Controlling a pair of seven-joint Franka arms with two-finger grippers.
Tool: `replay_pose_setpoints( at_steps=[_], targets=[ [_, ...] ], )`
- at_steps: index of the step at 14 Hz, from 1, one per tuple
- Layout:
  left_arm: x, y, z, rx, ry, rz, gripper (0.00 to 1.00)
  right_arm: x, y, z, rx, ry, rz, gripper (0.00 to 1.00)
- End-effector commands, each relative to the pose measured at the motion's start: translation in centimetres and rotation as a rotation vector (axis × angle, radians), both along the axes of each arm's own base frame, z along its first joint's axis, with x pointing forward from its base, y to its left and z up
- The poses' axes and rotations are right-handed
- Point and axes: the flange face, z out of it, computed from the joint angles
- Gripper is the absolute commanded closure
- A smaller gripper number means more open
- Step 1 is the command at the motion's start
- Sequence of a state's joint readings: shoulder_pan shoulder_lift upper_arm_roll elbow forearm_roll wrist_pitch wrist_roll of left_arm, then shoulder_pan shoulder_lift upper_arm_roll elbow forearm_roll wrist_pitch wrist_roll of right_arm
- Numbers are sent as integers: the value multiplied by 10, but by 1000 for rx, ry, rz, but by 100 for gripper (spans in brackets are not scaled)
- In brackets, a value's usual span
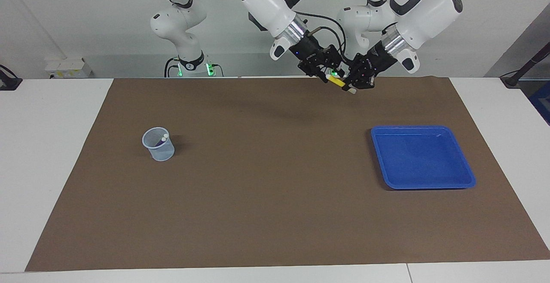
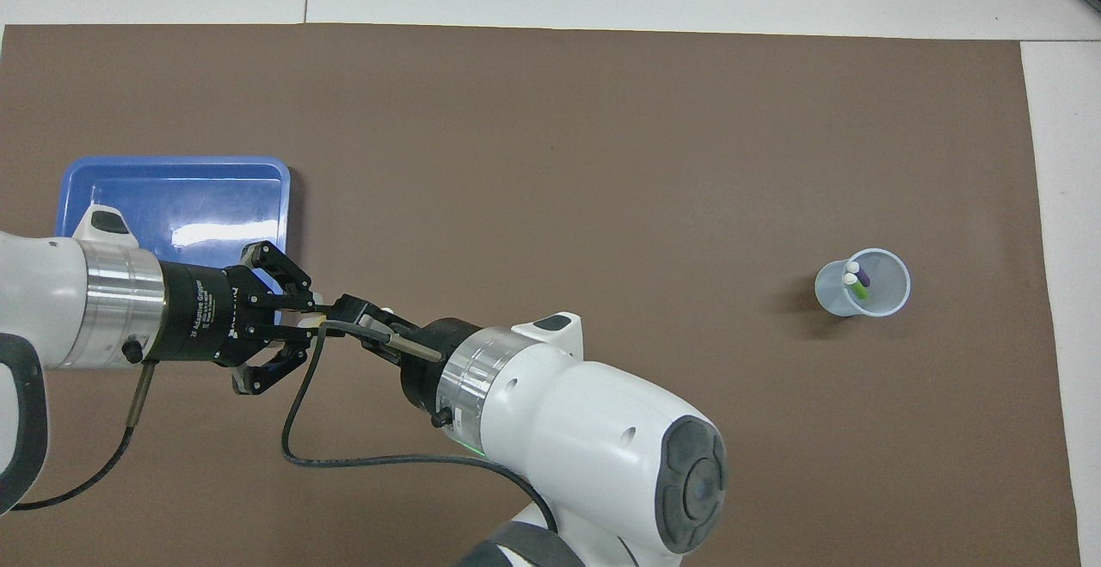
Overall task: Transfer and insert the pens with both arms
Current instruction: 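Grasp the yellow pen tip with the right gripper, open the left gripper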
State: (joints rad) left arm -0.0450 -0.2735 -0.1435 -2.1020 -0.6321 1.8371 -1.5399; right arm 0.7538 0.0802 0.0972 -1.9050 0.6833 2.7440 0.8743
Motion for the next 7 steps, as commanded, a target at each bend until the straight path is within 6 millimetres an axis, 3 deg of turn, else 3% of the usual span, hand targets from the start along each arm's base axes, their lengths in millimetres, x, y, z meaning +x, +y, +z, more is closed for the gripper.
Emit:
replay_pose_setpoints(
  at_steps=[1, 5, 7],
  targets=[
    [-11, 0, 0, -14, 5, 18, 100, 5, 3, 5, 12, -18, 3, 50],
    [-12, 1, -2, -12, 9, 17, 100, 6, 2, 3, 8, -17, 2, 61],
    [-13, 2, -1, -12, 11, 16, 100, 8, 1, 1, 5, -18, 2, 61]
  ],
)
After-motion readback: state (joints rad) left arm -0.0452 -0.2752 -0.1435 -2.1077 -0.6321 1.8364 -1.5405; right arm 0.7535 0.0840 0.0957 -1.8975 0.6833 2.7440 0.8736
